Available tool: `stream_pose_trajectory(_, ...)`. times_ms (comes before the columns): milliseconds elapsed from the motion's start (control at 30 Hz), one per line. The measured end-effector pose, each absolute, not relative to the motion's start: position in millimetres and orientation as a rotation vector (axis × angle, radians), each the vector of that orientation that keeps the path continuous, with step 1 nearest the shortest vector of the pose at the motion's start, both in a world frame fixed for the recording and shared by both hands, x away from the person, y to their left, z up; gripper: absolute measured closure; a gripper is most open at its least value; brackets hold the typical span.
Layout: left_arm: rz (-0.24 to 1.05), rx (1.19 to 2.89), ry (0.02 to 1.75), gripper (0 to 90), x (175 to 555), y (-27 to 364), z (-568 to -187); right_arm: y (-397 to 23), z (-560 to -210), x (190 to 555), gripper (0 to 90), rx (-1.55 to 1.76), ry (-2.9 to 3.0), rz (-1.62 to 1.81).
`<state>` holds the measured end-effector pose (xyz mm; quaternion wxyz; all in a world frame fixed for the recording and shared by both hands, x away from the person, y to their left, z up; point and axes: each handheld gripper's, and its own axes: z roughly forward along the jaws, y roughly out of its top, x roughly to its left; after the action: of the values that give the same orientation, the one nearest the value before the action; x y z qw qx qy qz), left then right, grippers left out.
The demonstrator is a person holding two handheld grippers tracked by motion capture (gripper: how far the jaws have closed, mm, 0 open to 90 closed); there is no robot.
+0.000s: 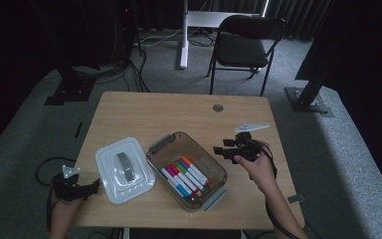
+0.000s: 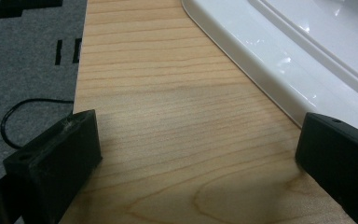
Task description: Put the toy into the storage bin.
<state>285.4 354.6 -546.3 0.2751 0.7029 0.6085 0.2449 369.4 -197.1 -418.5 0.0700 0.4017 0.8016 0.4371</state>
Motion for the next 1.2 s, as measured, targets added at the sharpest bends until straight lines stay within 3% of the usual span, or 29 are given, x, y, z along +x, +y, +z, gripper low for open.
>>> stream_pose_trajectory(667,0.658,1.889,1.636,0.5,285.4,354.6,-546.3,-248.0,-515.9,368.6,36.9,1.386,2.136,1.042)
stream_pose_trajectory(1200,0.674,1.863,1.677,0.4,284.7,350.6,-546.2,-252.4,-548.1,360.1,30.5,1.405,2.112,0.973)
